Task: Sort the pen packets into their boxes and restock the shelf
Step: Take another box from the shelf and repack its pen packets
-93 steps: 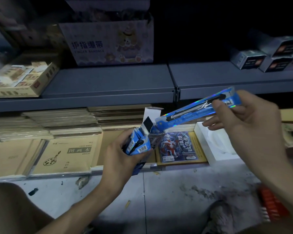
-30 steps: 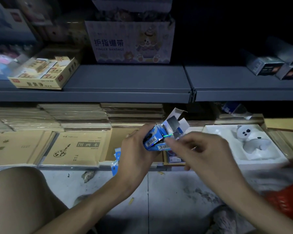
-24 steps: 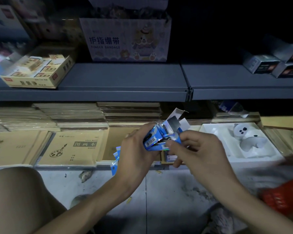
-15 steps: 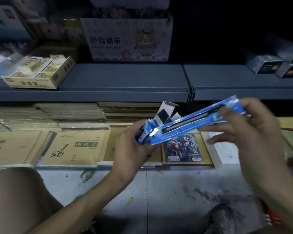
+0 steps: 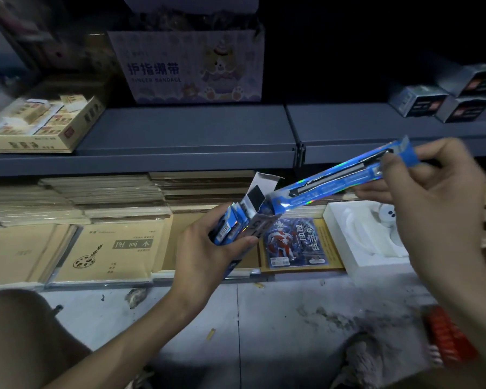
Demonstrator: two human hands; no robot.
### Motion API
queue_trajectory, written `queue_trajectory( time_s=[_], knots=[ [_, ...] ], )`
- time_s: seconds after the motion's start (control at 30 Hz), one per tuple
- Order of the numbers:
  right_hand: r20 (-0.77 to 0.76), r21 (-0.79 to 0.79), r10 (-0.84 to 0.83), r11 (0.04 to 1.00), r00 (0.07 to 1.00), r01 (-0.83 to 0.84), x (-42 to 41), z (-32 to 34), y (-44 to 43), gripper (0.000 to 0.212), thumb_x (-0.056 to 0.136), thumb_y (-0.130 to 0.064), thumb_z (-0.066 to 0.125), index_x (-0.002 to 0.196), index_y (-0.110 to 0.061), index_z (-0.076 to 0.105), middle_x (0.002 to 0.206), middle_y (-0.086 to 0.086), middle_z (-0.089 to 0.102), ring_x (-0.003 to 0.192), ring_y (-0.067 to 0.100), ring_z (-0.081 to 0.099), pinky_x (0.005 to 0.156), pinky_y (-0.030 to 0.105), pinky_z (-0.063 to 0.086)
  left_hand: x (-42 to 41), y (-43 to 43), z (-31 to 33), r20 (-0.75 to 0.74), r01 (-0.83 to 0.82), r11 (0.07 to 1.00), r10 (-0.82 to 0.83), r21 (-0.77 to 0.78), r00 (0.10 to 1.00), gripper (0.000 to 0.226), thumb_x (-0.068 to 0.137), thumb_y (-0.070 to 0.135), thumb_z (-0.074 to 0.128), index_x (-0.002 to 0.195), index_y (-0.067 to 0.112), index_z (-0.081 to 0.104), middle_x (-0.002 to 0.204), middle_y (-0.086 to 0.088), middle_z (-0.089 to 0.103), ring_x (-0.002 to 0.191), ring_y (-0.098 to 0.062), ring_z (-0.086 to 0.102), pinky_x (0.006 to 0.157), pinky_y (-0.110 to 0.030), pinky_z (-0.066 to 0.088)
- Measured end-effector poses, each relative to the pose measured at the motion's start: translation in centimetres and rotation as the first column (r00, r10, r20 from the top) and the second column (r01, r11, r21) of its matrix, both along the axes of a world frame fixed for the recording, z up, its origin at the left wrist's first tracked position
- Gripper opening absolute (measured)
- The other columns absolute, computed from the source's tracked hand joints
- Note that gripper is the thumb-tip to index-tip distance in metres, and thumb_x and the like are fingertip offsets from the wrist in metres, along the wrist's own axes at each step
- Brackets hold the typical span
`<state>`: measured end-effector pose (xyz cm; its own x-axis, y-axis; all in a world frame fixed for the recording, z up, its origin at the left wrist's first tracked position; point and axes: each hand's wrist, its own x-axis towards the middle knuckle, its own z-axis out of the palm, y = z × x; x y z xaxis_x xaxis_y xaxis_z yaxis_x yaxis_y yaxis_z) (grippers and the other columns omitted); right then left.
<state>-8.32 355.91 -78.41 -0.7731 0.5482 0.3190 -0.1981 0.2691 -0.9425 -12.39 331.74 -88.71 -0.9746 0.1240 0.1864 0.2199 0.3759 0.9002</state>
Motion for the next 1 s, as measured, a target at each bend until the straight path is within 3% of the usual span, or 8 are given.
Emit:
queue_trajectory(
  time_s=[0.17,0.27,0.33,0.53,0.7,0.83,0.9,1.0],
  knots=[
    [0.009,0.027,0.017,0.999,1.000,-0.018,-0.2,-0.3,-0.2,0.015,0.102,-0.004,0.063,0.096,-0.006,0.048,0.083,0.014,0.074,0.067,0.021,0.078,0.062,0.032,0.064,0.2,0.1,0.0,-0.028,0.030,0.999,-0.029,0.014,0.999,0.043,0.077,0.020,0.090,0.117,0.026,0.074,0.099,0.018,0.077,0.094,0.001,0.072,0.070,-0.019,0.059],
    [0.030,0.054,0.064,0.996,0.998,-0.065,-0.1,-0.7,-0.5,0.027,0.101,-0.005,0.064,0.084,-0.017,0.046,0.078,0.015,0.075,0.072,0.022,0.079,0.065,0.036,0.065,0.3,0.1,0.0,-0.057,0.034,0.999,-0.033,0.010,0.998,0.047,0.075,0.022,0.091,0.118,0.026,0.074,0.100,0.019,0.076,0.095,0.000,0.071,0.070,-0.014,0.057],
    [0.062,0.041,0.104,0.993,0.993,-0.107,-0.1,-1.0,-1.1,0.028,0.100,-0.004,0.065,0.082,-0.017,0.046,0.079,0.012,0.075,0.069,0.020,0.078,0.063,0.034,0.065,0.4,0.1,0.2,-0.058,0.037,0.999,-0.036,0.014,0.998,0.045,0.074,0.021,0.092,0.115,0.026,0.074,0.097,0.021,0.075,0.092,0.001,0.071,0.070,-0.014,0.055],
    [0.288,0.046,0.229,0.966,0.930,-0.253,-0.1,-3.6,-3.8,0.022,0.096,-0.005,0.069,0.082,-0.015,0.055,0.074,0.004,0.074,0.063,0.020,0.076,0.065,0.052,0.064,1.2,0.4,0.7,-0.108,0.025,0.999,-0.028,-0.028,0.994,0.049,0.073,0.022,0.092,0.107,0.047,0.067,0.094,0.031,0.071,0.089,0.004,0.070,0.071,-0.021,0.059],
    [0.365,0.219,0.153,0.945,0.918,-0.244,-0.8,-4.2,-4.0,0.021,0.090,-0.022,0.079,0.074,-0.028,0.067,0.072,-0.014,0.068,0.065,0.006,0.063,0.061,0.024,0.048,1.3,0.3,0.8,-0.152,0.020,0.999,-0.025,-0.036,0.988,0.049,0.073,0.028,0.090,0.107,0.051,0.064,0.098,0.031,0.070,0.091,0.004,0.070,0.070,-0.021,0.061],
    [0.413,0.247,0.172,0.924,0.894,-0.291,-0.9,-4.7,-5.1,0.025,0.089,-0.019,0.079,0.069,-0.027,0.067,0.055,-0.015,0.059,0.051,0.003,0.051,0.053,0.017,0.037,1.3,0.4,0.4,-0.143,0.001,1.000,-0.005,-0.029,0.990,0.048,0.072,0.027,0.092,0.115,0.039,0.072,0.099,0.024,0.073,0.093,0.000,0.071,0.074,-0.026,0.061],
    [0.451,0.285,0.176,0.901,0.875,-0.328,-0.9,-4.6,-5.4,0.025,0.090,-0.022,0.078,0.068,-0.028,0.067,0.049,-0.016,0.054,0.048,0.003,0.047,0.048,0.013,0.034,1.4,0.5,0.3,-0.141,0.009,1.000,-0.012,-0.026,0.990,0.048,0.073,0.026,0.092,0.113,0.042,0.070,0.098,0.024,0.073,0.093,0.000,0.071,0.073,-0.027,0.061],
    [0.414,0.185,0.189,0.940,0.890,-0.286,-1.2,-3.7,-5.0,0.018,0.092,-0.027,0.076,0.074,-0.026,0.074,0.050,-0.019,0.057,0.050,-0.002,0.052,0.049,0.009,0.036,1.4,0.5,0.4,-0.129,0.016,1.000,-0.016,-0.002,0.991,0.050,0.074,0.024,0.092,0.111,0.048,0.068,0.096,0.021,0.073,0.093,-0.005,0.071,0.075,-0.031,0.061]
  ],
)
